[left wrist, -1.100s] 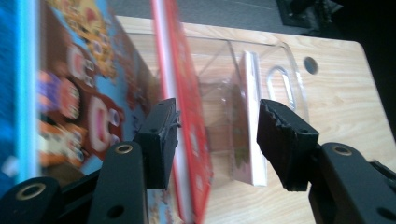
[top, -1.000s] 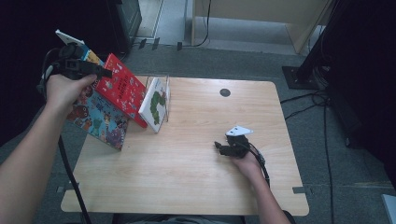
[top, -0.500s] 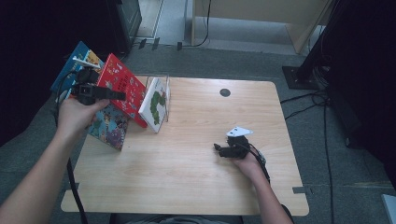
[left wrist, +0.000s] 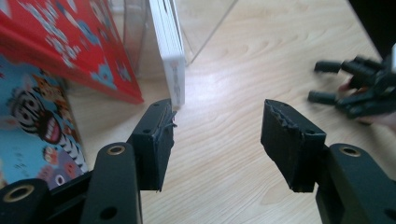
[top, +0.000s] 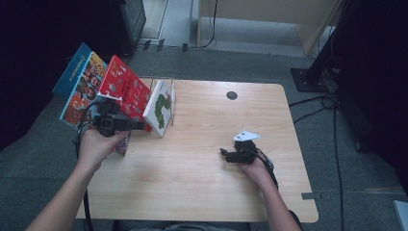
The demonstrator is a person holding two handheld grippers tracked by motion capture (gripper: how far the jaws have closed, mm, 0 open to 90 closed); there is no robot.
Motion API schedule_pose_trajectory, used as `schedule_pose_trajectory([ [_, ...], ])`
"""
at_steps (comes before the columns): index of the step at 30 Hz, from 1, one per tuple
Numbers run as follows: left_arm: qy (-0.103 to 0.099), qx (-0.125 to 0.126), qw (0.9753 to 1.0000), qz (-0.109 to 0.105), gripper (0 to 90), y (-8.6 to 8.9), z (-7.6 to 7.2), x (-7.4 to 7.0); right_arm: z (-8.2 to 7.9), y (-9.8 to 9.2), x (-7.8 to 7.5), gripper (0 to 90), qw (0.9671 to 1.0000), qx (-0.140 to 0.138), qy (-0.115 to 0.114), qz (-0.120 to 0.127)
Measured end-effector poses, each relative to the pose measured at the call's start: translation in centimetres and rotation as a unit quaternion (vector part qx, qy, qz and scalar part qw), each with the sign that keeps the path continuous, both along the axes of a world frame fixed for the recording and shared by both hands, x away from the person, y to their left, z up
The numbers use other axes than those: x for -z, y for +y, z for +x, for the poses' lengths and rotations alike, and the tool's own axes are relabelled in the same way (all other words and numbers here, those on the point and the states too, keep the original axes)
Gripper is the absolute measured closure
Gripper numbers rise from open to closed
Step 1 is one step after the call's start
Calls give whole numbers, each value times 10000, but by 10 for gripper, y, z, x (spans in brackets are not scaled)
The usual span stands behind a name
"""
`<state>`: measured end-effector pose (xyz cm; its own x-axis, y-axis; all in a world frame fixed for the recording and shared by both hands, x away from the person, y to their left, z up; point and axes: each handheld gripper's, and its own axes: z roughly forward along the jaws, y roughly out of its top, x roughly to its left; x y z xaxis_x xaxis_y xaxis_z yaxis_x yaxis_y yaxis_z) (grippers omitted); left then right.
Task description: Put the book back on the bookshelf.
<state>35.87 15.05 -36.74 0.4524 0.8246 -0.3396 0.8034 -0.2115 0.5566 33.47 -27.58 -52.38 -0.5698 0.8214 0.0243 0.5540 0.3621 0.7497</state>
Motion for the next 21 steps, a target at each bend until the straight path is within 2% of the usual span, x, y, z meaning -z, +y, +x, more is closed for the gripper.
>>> schedule_pose_trajectory([
  [3,10,94,10000,-3,431,-5,-6,14,0,0,0,231,10000,20,10,1],
  [5,108,187,9998,18,422,-9,-8,26,0,0,0,225,10000,12,15,1],
  [7,87,195,9998,28,413,-12,-11,39,0,0,0,210,10000,14,26,-9],
  [10,177,222,9996,-25,406,-15,-13,57,-1,0,0,199,10000,28,29,-13],
  [13,151,296,9994,21,403,-20,-16,72,-1,1,0,191,10000,59,28,-20],
  [15,167,396,9991,68,392,-24,-17,81,-1,1,0,179,10000,82,38,-29],
  [18,81,522,9983,262,387,-31,-19,91,-2,2,0,160,9999,101,45,-37],
  [21,95,569,9980,246,380,-35,-20,99,-2,3,1,141,9999,92,71,-56],
])
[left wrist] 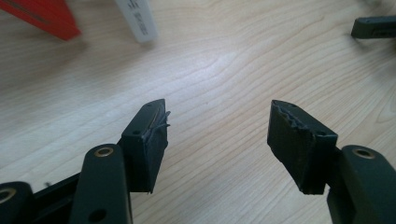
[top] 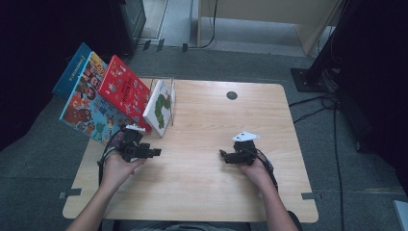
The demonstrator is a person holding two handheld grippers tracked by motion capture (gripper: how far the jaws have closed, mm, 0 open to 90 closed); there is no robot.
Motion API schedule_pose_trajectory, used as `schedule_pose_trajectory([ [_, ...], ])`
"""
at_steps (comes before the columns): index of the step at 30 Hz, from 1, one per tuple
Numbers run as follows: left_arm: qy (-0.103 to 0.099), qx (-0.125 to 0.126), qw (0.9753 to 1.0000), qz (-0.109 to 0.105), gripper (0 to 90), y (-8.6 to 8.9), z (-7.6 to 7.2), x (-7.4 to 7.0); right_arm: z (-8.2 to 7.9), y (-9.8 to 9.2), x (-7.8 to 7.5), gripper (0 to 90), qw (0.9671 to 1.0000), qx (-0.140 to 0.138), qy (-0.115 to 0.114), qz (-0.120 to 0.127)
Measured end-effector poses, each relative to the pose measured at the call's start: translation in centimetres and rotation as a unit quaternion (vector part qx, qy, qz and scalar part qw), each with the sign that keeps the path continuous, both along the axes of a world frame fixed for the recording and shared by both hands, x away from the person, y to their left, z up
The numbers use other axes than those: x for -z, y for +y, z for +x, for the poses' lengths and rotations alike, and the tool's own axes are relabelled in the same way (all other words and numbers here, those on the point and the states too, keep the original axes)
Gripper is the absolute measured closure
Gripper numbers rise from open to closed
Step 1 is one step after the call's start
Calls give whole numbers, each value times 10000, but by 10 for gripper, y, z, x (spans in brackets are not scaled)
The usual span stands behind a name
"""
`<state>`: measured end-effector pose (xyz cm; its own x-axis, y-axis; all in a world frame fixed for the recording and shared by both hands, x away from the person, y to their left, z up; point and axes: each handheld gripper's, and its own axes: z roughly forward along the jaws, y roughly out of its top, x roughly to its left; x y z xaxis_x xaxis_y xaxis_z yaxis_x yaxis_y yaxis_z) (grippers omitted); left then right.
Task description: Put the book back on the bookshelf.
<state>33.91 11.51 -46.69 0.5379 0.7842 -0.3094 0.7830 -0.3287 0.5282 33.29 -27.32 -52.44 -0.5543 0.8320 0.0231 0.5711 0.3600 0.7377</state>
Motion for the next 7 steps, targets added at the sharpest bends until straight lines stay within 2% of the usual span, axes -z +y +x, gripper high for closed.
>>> schedule_pose_trajectory([
  [4,69,9,10000,-61,375,-4,1,11,0,0,0,132,10000,30,10,-4],
  [7,-27,7,10000,45,371,-6,0,16,-1,1,0,124,10000,71,23,-1],
])
